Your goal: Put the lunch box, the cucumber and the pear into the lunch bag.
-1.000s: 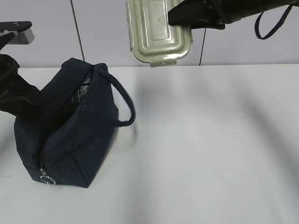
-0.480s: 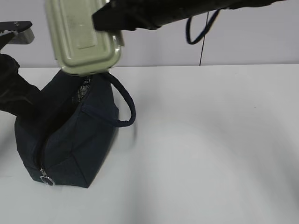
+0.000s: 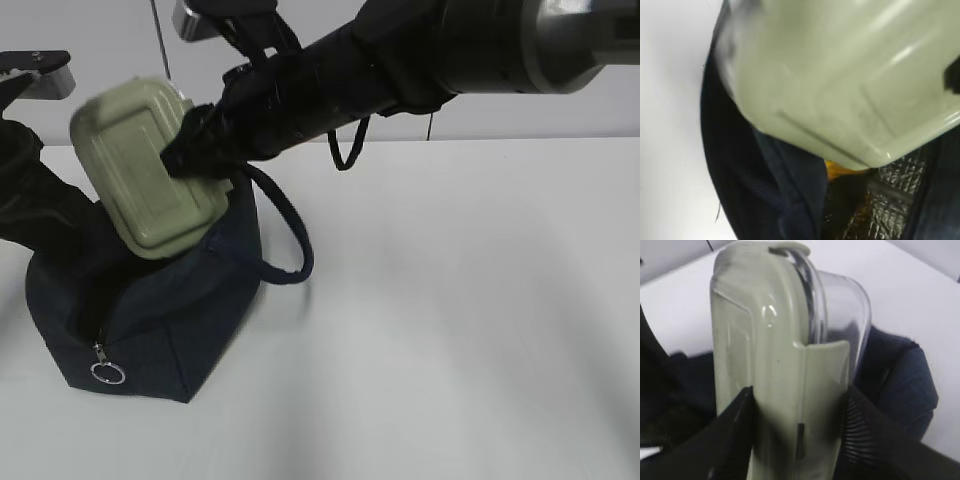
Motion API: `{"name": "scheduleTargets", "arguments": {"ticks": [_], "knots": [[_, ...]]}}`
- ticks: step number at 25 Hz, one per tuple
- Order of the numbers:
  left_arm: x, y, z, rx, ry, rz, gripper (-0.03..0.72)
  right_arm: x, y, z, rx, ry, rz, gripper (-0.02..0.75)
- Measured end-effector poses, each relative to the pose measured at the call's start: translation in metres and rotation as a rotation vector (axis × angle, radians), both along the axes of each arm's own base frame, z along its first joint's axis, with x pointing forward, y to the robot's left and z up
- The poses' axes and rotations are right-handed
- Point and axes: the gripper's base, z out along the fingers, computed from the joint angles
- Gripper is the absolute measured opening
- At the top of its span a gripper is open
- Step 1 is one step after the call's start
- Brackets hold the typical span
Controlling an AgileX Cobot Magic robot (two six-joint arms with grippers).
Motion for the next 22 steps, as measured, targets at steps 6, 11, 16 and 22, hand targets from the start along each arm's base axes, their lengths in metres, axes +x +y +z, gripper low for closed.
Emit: {"name": "scheduleTargets", "arguments": {"ticks": [6,11,16,22], "knots": [[0.000,-0.001,0.001,-0.008,-0.006,0.003,0.002,-0.002,-0.012,-0.025,-0.299,0.011,0.062,0.371],[0.001,-0.001,0.002,-0.018,-0.011,0.006,0.002,-0.002,-0.014,-0.034,-0.344,0.044,0.073,0.371],[0.001,-0.001,0.002,-0.017,-0.012,0.006,0.002,0.004,-0.008,-0.040,-0.324,0.068,0.070,0.380],[0.001,-0.001,0.002,-0.016,-0.012,0.005,0.002,0.007,-0.006,-0.043,-0.320,0.094,0.061,0.396]]}}
